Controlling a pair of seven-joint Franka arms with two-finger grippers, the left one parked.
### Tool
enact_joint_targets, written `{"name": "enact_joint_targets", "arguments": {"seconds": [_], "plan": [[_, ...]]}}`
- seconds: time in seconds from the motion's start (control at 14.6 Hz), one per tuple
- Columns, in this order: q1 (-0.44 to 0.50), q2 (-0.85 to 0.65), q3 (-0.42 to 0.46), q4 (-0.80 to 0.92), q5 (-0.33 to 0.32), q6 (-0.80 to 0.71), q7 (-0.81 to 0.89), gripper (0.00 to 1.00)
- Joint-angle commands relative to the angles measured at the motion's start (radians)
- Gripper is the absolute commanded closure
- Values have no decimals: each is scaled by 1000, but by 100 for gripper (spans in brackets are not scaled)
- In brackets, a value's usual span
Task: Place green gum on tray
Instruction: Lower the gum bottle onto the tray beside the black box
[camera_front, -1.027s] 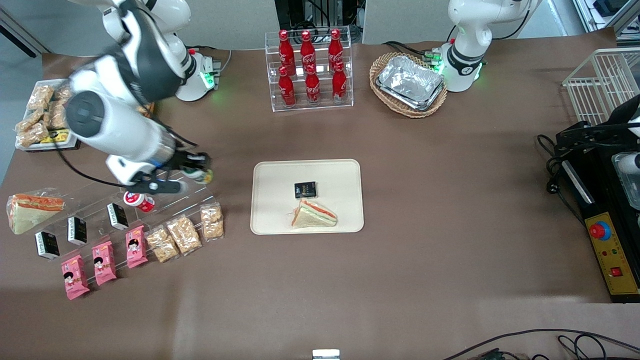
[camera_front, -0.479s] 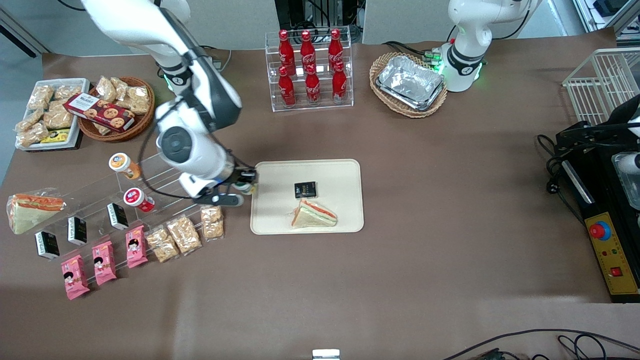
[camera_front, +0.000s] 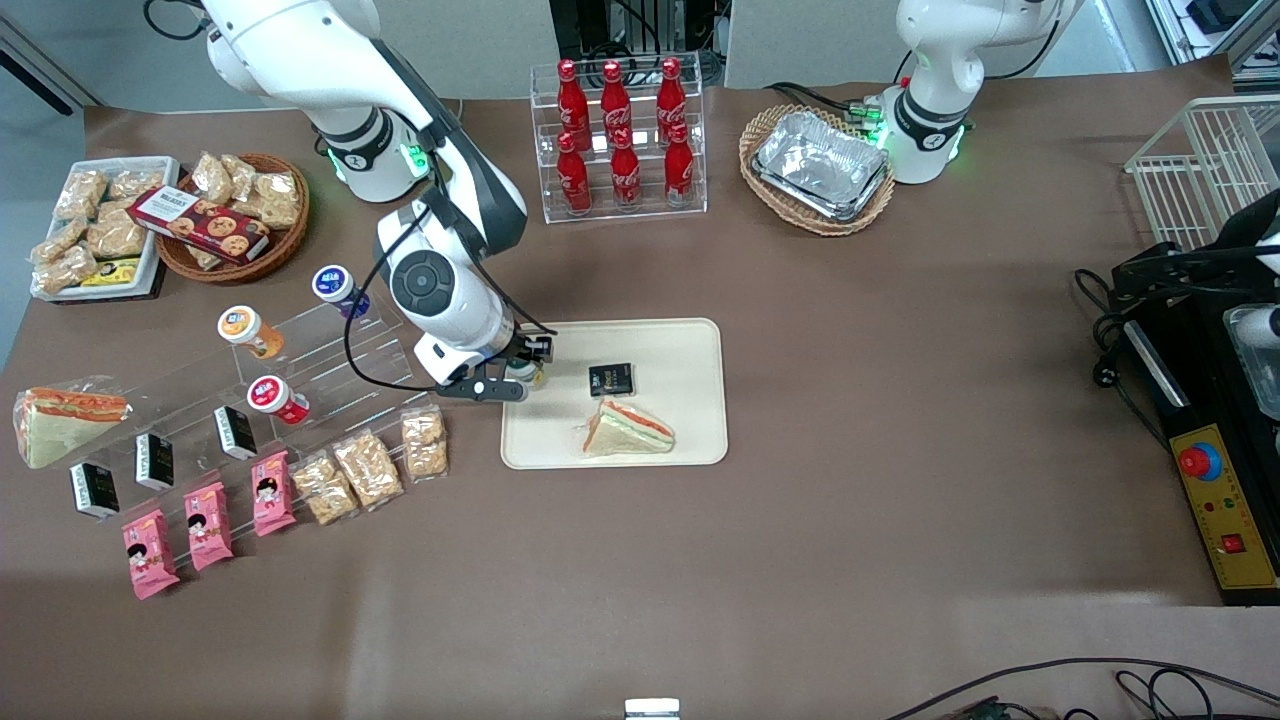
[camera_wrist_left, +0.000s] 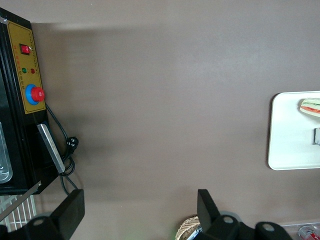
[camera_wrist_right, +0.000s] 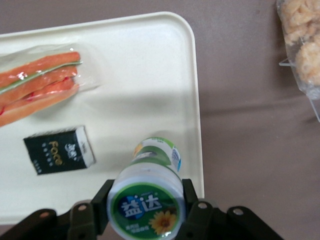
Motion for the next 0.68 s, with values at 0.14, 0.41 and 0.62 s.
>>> {"name": "enact_joint_targets", "arguments": {"seconds": [0.14,0.41,0.62], "plan": [[30,43,-7,-28,15,86,28,69],[36,51,-7,-27,15,91,30,69],[36,64,-7,-27,15,112,37,69]]}}
